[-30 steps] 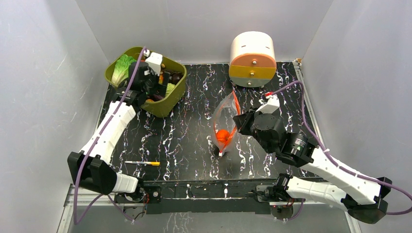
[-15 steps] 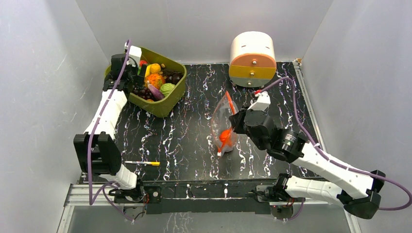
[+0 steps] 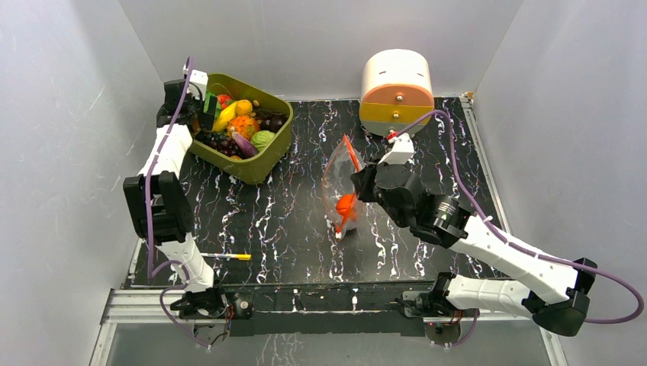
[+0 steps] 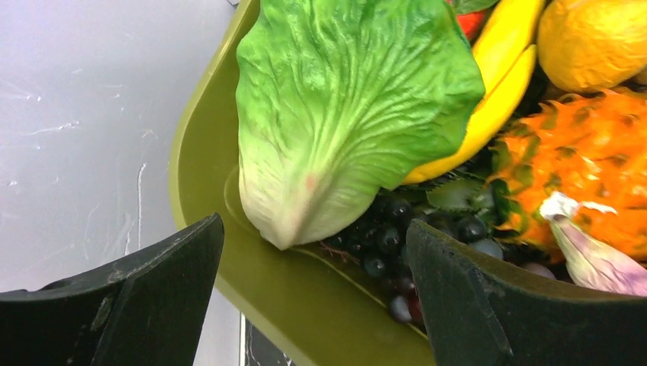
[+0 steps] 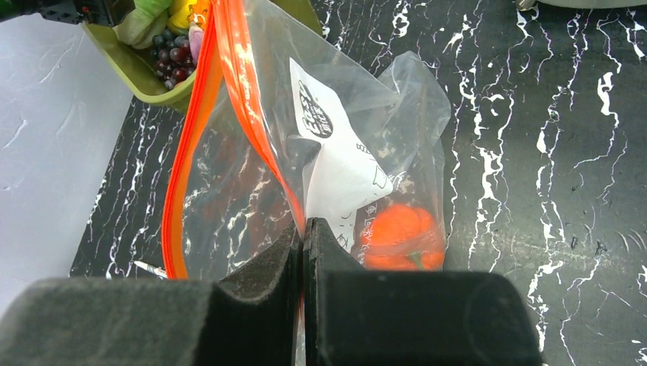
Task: Place the food in the zip-top bag and seal the zipper
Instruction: Pick up the fake vegetable from the bin.
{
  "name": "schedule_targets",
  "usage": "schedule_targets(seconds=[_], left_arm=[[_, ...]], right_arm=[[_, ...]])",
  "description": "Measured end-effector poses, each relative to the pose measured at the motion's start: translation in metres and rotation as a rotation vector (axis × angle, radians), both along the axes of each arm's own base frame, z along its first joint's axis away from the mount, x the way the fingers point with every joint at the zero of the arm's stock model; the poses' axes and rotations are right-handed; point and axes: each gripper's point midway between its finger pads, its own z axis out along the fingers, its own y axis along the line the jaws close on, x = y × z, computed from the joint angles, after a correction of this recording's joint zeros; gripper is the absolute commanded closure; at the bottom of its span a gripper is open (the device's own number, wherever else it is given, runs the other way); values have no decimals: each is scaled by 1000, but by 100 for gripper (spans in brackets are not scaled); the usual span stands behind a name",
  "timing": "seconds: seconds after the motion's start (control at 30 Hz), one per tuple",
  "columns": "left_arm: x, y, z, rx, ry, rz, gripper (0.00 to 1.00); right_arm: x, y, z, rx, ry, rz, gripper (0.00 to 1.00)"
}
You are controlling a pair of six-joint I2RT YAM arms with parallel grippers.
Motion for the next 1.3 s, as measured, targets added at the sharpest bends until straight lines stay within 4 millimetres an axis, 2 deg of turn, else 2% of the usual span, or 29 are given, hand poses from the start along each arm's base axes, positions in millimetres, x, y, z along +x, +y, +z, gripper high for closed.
schedule_targets(seconds=[0.13, 0.33, 0.5, 0.57, 0.67, 0.9, 1.1, 1.3], left_arm=[[14, 7, -13, 1, 19, -6, 12], [25, 10, -37, 6, 60, -19, 18], [39, 12, -51, 13, 80, -27, 36], [42, 13, -55, 12, 88, -28, 47], [45, 12, -53, 8, 88, -29, 72], [47, 11, -46, -1, 69, -25, 78], [37, 3, -39, -49, 49, -23, 84], [27, -8, -15, -114, -13, -24, 88]], right_arm=[[2, 1, -2, -11, -1, 0, 100], [4, -1, -3, -25, -4, -9, 100], [5, -2, -3, -32, -8, -12, 100], [5, -2, -3, -33, -9, -12, 100], [5, -2, -3, -32, -10, -14, 100], [3, -6, 4, -2, -16, -21, 100], [1, -8, 9, 32, -16, -27, 100], [-3, -11, 15, 71, -19, -27, 100]])
